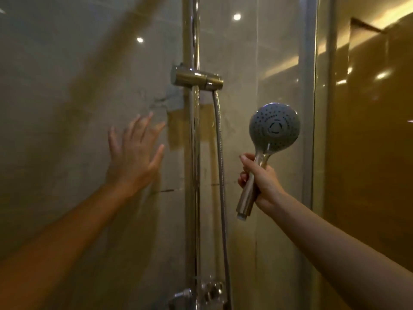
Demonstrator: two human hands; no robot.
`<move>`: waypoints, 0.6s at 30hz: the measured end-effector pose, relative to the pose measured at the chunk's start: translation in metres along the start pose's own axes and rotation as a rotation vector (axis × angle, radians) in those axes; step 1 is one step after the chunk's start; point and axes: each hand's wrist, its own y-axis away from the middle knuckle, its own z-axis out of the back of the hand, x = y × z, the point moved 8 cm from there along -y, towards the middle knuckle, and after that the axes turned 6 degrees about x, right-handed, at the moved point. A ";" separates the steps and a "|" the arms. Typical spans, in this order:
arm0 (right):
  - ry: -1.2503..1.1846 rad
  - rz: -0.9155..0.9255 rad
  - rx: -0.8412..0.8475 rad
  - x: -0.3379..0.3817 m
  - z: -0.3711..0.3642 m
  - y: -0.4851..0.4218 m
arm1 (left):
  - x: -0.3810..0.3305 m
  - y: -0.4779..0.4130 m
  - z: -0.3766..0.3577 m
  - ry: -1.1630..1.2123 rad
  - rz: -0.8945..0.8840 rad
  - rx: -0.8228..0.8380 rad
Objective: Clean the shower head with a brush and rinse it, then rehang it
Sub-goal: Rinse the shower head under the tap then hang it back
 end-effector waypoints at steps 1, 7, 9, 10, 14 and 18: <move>0.019 0.031 0.020 0.011 -0.009 -0.011 | 0.006 -0.015 -0.005 -0.057 -0.006 0.036; 0.098 0.151 0.075 0.059 -0.051 -0.074 | 0.030 -0.039 -0.044 -0.352 -0.006 0.037; 0.088 0.142 0.131 0.064 -0.063 -0.088 | 0.029 -0.040 -0.043 -0.372 -0.014 0.000; 0.092 0.126 0.179 0.064 -0.070 -0.092 | 0.026 -0.040 -0.041 -0.367 -0.020 -0.015; 0.066 0.099 0.288 0.062 -0.089 -0.103 | 0.027 -0.038 -0.039 -0.375 -0.007 -0.021; 0.020 0.171 0.250 0.070 -0.092 -0.110 | 0.027 -0.038 -0.038 -0.389 -0.008 0.000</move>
